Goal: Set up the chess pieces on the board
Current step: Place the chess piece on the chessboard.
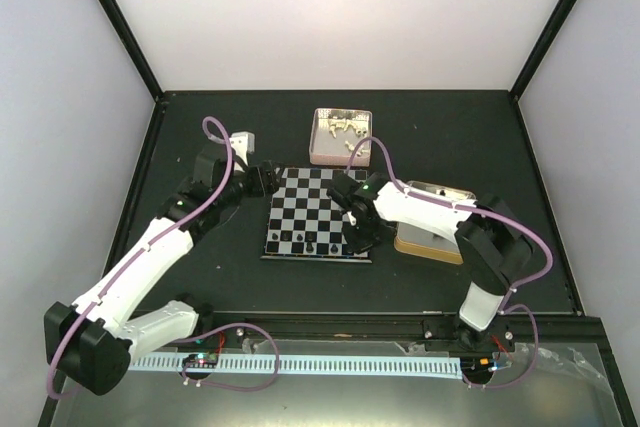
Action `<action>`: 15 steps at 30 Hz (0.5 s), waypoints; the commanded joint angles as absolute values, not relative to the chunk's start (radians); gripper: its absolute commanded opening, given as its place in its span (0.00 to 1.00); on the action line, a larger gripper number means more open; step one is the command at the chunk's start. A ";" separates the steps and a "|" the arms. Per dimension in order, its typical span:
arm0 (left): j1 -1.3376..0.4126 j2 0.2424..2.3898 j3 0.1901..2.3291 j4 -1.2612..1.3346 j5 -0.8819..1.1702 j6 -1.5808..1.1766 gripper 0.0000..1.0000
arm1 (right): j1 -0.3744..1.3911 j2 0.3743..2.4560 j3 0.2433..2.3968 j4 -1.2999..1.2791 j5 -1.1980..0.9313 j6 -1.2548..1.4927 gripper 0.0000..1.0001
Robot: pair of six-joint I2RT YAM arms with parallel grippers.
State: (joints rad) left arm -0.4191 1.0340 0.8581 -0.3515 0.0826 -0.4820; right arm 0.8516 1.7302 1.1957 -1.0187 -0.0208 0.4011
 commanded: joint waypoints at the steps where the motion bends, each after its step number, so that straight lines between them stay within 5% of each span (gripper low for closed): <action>1: -0.405 1.024 0.852 -0.348 0.093 -0.461 0.81 | 0.867 1.758 1.220 -1.055 0.017 0.396 0.06; 15: -0.392 1.031 0.848 -0.341 0.113 -0.465 0.82 | 0.874 1.773 1.222 -1.029 -0.003 0.396 0.21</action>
State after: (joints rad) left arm -0.4004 1.0340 0.8425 -0.3508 0.0952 -0.4789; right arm 0.8646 1.7683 1.2060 -1.0359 -0.0032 0.3973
